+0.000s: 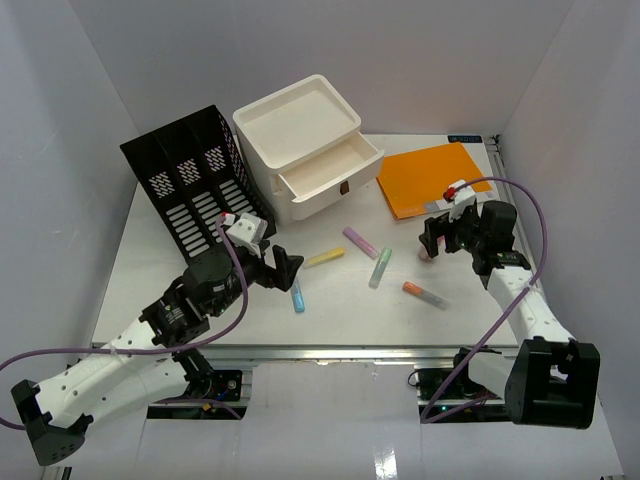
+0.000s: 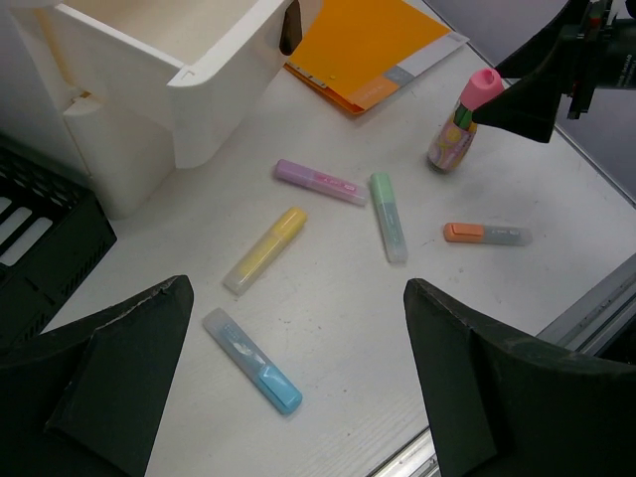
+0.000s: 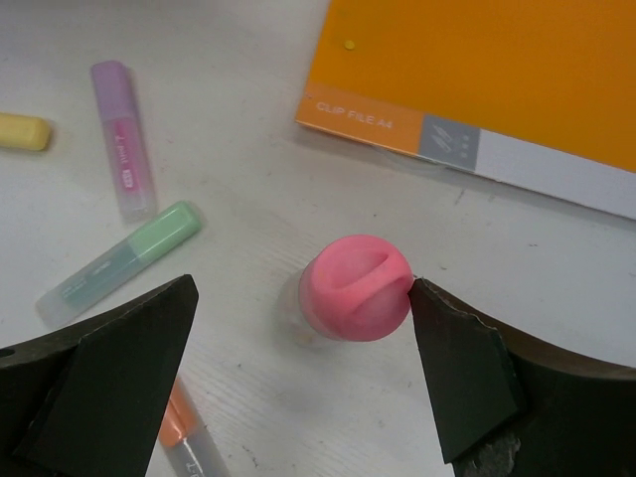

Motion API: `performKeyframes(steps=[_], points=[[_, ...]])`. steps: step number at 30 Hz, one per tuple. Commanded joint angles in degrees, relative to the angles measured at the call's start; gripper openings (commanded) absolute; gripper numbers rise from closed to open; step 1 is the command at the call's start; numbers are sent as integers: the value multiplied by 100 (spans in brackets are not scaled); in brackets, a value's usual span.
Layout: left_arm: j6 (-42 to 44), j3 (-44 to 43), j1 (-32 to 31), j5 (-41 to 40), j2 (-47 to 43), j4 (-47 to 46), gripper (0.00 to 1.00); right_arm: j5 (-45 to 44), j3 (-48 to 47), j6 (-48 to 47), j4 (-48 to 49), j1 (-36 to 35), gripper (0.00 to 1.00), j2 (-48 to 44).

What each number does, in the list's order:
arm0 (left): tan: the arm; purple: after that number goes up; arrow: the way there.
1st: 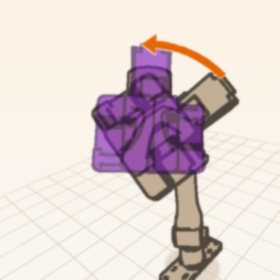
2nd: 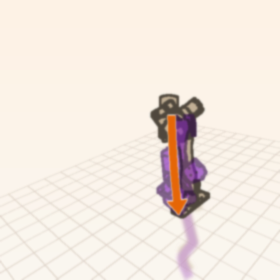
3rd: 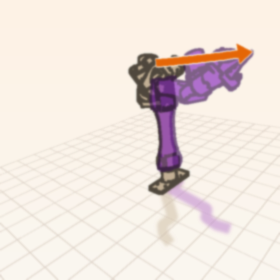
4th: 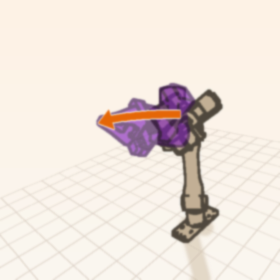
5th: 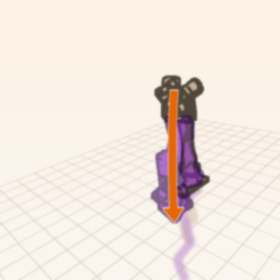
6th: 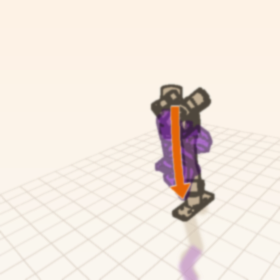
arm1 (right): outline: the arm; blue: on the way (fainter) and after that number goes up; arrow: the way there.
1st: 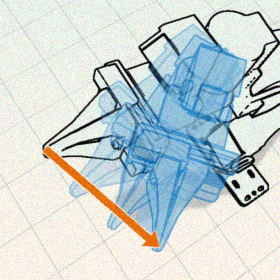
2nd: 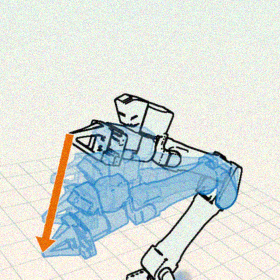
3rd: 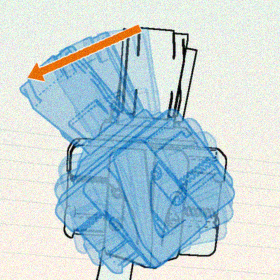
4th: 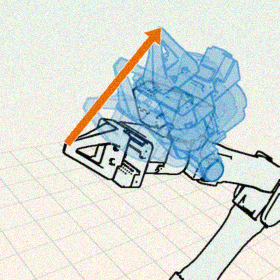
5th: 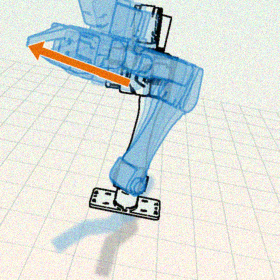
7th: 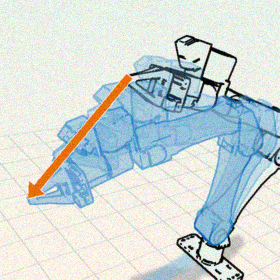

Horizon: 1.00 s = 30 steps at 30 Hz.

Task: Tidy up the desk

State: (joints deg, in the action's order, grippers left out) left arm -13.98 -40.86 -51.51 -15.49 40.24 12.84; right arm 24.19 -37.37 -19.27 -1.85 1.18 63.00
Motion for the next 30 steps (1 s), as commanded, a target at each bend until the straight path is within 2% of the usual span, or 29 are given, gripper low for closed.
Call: performKeyframes(steps=[1,6,15,18,20,22,26,30], points=[[40,92,5,64,-51,-81,98,-873,-342,367,370,-69,96,435],[38,113,3,125,-60,-118,98,-841,-400,423,367,-109,100,641],[53,122,0,134,-16,-124,98,-636,-192,458,414,-109,100,424],[53,122,9,143,2,-124,98,-704,-160,371,407,-109,97,282],[53,122,5,151,2,-120,98,-607,-276,66,146,-109,91,218],[53,122,6,158,5,-124,98,-492,-467,-48,-248,-109,90,244],[53,122,8,185,9,-133,98,-416,-834,724,-854,-109,95,755],[53,131,5,165,11,-137,98,-101,-1135,2364,-1248,-109,100,1551]])
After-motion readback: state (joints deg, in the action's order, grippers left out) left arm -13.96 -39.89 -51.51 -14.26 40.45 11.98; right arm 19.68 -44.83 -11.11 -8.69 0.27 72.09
